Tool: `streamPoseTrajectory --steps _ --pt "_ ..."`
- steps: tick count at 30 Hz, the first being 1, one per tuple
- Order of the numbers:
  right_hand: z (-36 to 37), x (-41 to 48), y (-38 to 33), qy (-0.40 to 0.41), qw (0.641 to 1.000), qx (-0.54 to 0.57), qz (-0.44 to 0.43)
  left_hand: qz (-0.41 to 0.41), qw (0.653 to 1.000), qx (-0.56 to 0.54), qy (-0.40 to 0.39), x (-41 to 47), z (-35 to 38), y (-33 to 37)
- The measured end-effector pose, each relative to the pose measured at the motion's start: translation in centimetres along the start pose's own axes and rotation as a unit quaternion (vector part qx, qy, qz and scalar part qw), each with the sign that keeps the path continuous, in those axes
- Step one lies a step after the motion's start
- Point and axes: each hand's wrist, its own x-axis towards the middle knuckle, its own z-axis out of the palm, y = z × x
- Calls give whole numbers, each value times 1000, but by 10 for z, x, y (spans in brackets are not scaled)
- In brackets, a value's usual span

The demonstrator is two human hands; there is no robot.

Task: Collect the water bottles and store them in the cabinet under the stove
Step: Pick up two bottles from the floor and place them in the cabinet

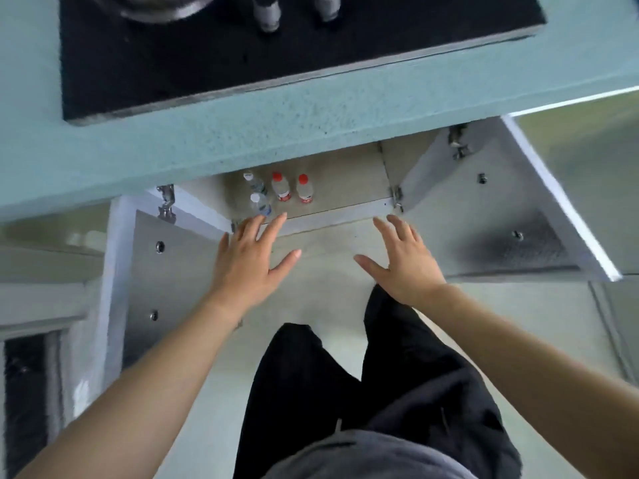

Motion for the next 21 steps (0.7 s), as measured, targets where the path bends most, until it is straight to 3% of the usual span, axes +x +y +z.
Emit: streamPoseTrajectory --steps 6,11,16,21 --pt "-65 -120 -38 121 991 26 43 170 985 -26 17 -38 -97 45" --pt "-54 -210 -38 211 963 70 153 304 952 -5 -18 -49 -119 92" --pt "-29 -293 -16 272 911 124 284 435 898 38 -52 -69 -118 175" --pt "-2 -383 11 336 836 180 395 547 831 64 -84 -114 -100 266"
